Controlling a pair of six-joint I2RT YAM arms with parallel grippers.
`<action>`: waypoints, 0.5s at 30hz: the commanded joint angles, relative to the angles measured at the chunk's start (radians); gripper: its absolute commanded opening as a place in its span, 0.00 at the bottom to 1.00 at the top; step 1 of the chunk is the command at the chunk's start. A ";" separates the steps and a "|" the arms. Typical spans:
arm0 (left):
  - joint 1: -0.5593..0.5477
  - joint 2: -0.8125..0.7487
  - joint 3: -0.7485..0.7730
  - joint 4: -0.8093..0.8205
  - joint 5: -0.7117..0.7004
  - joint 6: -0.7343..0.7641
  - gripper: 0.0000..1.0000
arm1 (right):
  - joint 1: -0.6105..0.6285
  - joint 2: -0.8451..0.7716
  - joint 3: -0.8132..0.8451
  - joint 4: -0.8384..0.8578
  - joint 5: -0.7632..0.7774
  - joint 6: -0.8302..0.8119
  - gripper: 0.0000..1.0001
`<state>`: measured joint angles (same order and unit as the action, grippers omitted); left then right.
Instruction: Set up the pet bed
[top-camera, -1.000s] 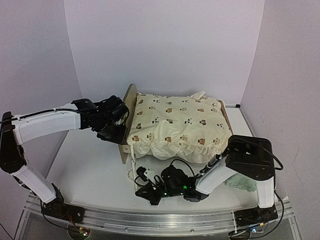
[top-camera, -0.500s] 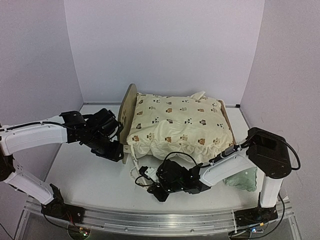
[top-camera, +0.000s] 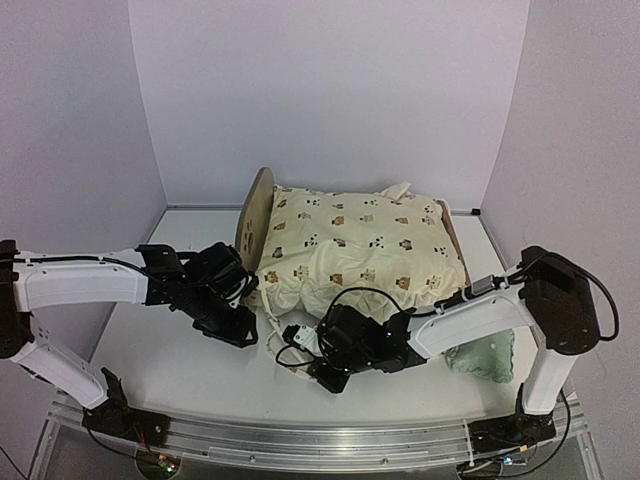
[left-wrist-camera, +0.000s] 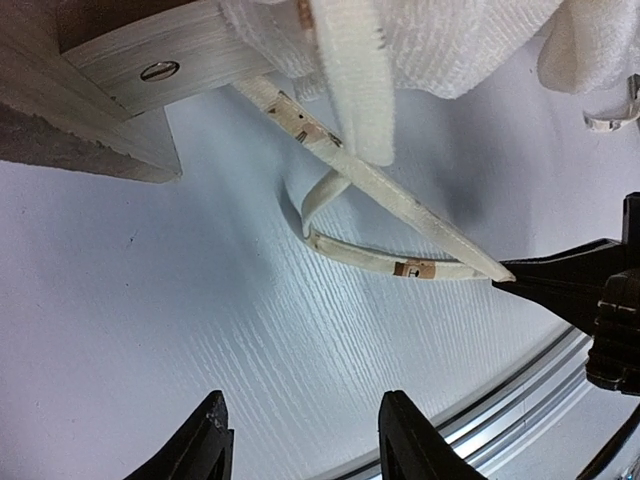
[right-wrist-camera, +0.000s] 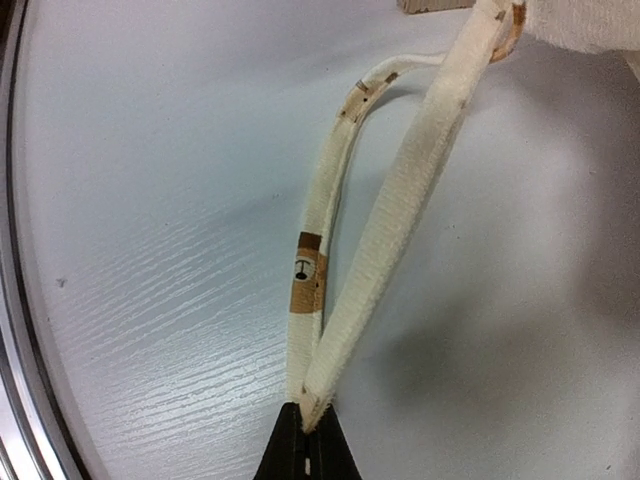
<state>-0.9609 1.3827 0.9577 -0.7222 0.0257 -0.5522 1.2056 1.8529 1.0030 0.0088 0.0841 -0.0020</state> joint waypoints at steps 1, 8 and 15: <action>-0.003 -0.006 0.003 0.041 -0.010 -0.013 0.50 | -0.019 -0.028 0.027 -0.045 0.051 -0.035 0.00; -0.004 -0.023 0.004 0.025 -0.016 -0.015 0.50 | -0.050 0.086 0.057 -0.035 0.048 -0.037 0.00; -0.003 -0.049 -0.008 0.021 -0.053 -0.022 0.49 | -0.045 0.141 0.081 -0.027 -0.230 -0.014 0.00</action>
<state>-0.9615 1.3745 0.9541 -0.7131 0.0150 -0.5594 1.1522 1.9495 1.0601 0.0101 0.0644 -0.0264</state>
